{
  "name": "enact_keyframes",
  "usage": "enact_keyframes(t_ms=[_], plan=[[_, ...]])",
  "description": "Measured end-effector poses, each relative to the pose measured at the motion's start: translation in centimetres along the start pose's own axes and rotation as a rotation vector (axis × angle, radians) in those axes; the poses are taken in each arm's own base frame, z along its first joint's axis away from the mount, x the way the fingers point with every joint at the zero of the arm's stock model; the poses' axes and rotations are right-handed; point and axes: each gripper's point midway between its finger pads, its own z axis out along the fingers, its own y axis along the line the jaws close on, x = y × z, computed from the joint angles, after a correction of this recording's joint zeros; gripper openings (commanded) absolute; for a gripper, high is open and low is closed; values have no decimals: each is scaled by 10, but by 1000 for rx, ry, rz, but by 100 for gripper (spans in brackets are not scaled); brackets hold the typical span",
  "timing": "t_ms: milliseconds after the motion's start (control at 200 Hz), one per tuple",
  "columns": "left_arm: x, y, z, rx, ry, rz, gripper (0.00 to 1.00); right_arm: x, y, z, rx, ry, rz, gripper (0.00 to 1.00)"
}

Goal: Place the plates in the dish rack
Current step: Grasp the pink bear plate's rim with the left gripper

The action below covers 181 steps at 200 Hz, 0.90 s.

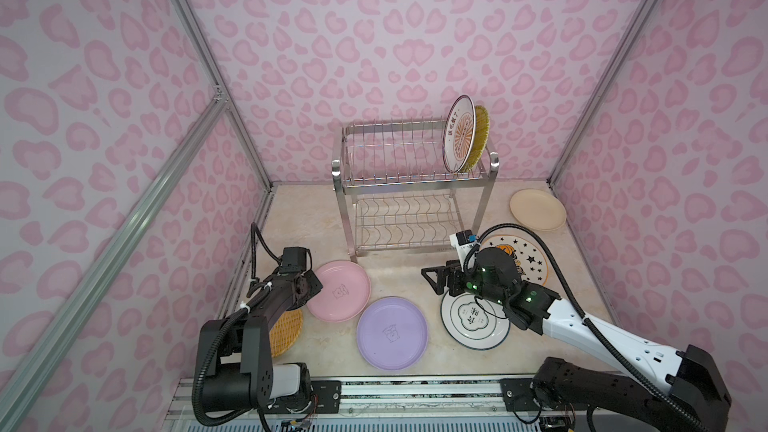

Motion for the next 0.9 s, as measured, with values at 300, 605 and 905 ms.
enact_keyframes(t_ms=[300, 605, 905], plan=[[5, -3, 1, 16, 22, 21, 19, -4, 4, 2, -17, -4, 15, 98], [4, -9, -4, 47, 16, 24, 4, -3, 4, 2, -17, -1, 27, 98], [8, -21, -33, 123, -2, 48, 3, -5, 1, 7, -10, 5, 42, 98]])
